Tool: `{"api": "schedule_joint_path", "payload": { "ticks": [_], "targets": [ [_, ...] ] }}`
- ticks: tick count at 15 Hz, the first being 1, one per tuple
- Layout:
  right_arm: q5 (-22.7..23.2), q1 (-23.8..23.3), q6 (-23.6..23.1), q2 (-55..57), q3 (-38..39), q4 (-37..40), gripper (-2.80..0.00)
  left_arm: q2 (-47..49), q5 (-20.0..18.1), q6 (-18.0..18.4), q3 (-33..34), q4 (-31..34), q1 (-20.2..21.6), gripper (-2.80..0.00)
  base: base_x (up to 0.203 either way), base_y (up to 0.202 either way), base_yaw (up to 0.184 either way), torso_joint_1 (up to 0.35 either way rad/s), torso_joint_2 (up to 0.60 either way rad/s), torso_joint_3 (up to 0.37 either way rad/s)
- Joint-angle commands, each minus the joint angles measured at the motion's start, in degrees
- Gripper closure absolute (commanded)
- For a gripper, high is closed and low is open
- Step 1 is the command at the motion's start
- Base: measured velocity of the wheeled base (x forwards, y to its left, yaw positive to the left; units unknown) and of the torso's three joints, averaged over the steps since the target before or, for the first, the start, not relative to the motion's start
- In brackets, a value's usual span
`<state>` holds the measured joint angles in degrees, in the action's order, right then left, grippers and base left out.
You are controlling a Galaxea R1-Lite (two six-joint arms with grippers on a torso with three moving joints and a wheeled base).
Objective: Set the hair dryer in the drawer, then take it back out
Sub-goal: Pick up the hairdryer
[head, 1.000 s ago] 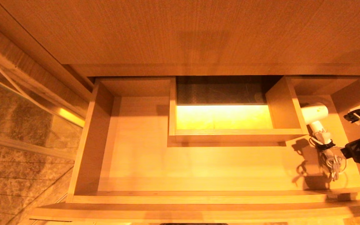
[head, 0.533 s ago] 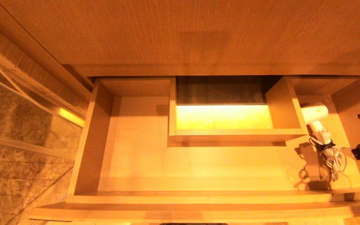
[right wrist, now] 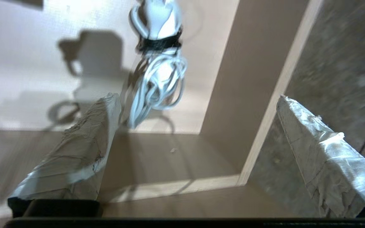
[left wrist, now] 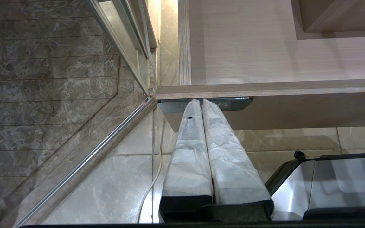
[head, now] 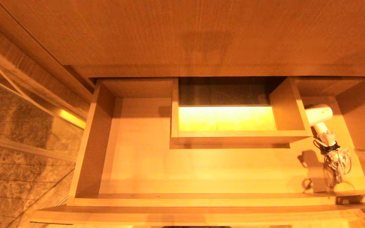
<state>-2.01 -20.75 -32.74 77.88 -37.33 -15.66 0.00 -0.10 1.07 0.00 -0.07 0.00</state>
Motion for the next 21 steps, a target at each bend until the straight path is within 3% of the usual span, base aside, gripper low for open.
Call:
{"api": "schedule_joint_path", "payload": {
  "ticks": [1, 5, 12, 14, 18, 21],
  "targets": [
    [0.0, 0.0, -0.3, 1.2, -0.4, -1.1, -2.80, 0.0, 0.0, 0.0, 0.1, 0.0, 0.0, 0.00, 0.000, 0.000, 0.000, 0.000, 0.00, 0.000],
    [0.1, 0.1, -1.1, 8.0, -2.8, -2.3, -2.80, 0.0, 0.0, 0.0, 0.1, 0.0, 0.0, 0.00, 0.000, 0.000, 0.000, 0.000, 0.00, 0.000],
    [0.8, 0.1, 1.0, 26.7, -17.7, -2.0, -2.80, 0.0, 0.0, 0.1, 0.1, 0.0, 0.0, 0.00, 0.000, 0.000, 0.000, 0.000, 0.00, 0.000],
    [2.8, 0.5, 2.0, 30.3, -21.2, -1.4, -2.80, 0.0, 0.0, 0.0, 0.1, 0.0, 0.0, 0.00, 0.000, 0.000, 0.000, 0.000, 0.00, 0.000],
    [6.5, 1.8, 2.2, 31.6, -21.4, -0.5, -2.80, 0.0, 0.0, 0.1, 0.1, 0.0, 0.0, 0.00, 0.000, 0.000, 0.000, 0.000, 0.00, 0.000],
    [6.6, 1.8, 2.3, 33.5, -21.3, -1.3, -2.80, 0.0, 0.0, 0.0, 0.1, 0.0, 0.0, 0.00, 0.000, 0.000, 0.000, 0.000, 0.00, 0.000]
  ]
}}
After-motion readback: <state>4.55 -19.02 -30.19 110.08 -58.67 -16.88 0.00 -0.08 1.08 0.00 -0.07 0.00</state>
